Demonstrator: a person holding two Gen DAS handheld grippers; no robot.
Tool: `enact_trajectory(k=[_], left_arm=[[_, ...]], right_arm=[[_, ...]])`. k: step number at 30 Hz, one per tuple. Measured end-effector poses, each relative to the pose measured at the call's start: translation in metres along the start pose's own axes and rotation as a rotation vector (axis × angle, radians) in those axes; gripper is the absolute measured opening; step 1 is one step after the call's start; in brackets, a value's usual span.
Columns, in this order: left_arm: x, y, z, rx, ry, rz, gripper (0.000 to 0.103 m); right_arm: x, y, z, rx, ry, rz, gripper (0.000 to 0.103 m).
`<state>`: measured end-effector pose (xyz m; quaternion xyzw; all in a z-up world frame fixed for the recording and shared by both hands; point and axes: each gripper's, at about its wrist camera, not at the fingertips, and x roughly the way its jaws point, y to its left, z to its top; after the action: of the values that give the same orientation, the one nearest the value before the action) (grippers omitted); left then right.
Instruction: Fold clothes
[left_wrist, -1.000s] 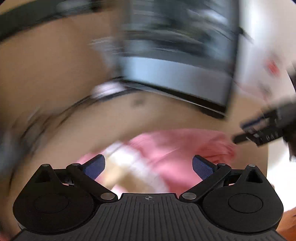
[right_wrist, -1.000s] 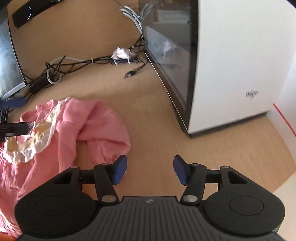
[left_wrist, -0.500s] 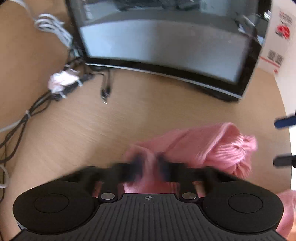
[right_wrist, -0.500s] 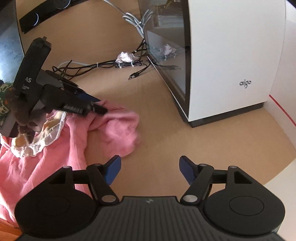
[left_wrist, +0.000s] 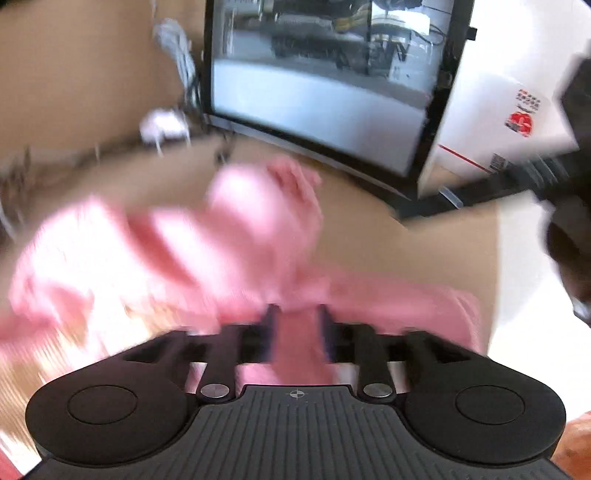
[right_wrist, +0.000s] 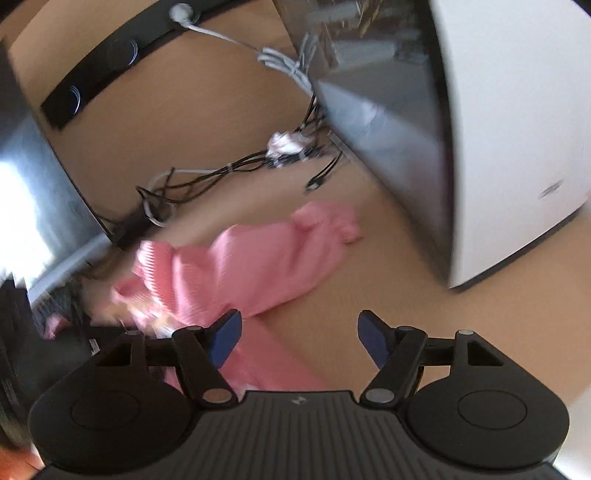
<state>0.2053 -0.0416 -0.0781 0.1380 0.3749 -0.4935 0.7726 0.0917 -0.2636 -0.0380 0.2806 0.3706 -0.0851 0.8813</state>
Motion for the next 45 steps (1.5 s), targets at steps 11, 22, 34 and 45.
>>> enact_trajectory(k=[11,22,34,45], left_arm=[[-0.058,0.051,-0.065,-0.212,-0.134,0.216,0.094],[-0.074,0.066,-0.091,-0.272,-0.12,0.315,0.095],[-0.09,0.086,-0.096,-0.462,-0.204,0.255,0.096],[-0.15,0.107,-0.13,-0.661,-0.286,0.17,0.1]], right_arm=[[0.092,0.005,0.023,0.18,-0.094,-0.072,0.07],[0.135,-0.002,0.045,0.088,-0.164,-0.145,0.04],[0.087,0.085,0.054,-0.244,-0.136,0.202,0.014],[0.1,0.183,-0.041,-0.659,0.183,0.389,0.024]])
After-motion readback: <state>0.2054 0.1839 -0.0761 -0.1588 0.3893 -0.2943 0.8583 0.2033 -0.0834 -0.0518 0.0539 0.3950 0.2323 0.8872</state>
